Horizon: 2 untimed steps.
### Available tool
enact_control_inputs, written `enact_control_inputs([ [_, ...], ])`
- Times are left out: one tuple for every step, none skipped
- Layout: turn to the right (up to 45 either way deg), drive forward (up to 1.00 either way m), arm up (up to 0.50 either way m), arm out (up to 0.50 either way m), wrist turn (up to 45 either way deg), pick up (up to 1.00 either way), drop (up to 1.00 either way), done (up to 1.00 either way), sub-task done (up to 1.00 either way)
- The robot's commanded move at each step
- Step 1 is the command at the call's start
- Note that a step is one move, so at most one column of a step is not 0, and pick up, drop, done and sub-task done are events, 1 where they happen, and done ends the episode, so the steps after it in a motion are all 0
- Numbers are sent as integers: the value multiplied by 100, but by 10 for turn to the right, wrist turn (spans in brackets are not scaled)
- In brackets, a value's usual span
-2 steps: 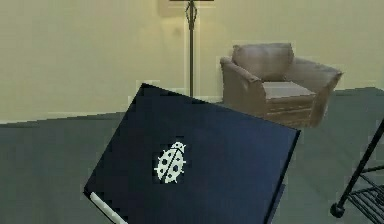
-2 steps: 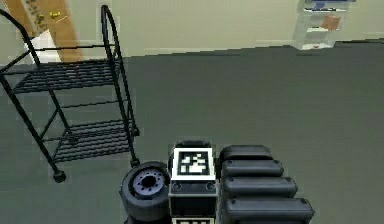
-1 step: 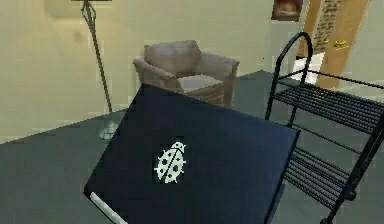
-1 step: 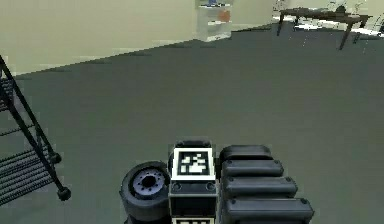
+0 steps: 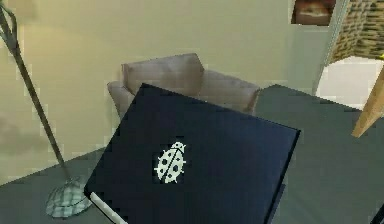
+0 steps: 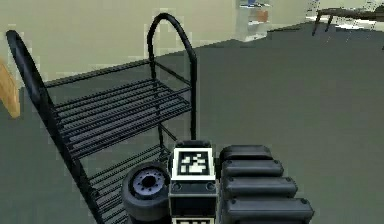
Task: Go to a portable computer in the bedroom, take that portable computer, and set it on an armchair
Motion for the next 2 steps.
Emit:
enact_control_inputs([
  [60,0,0,0,0,0,0,0,0],
  [0,30,0,0,0,0,0,0,0],
])
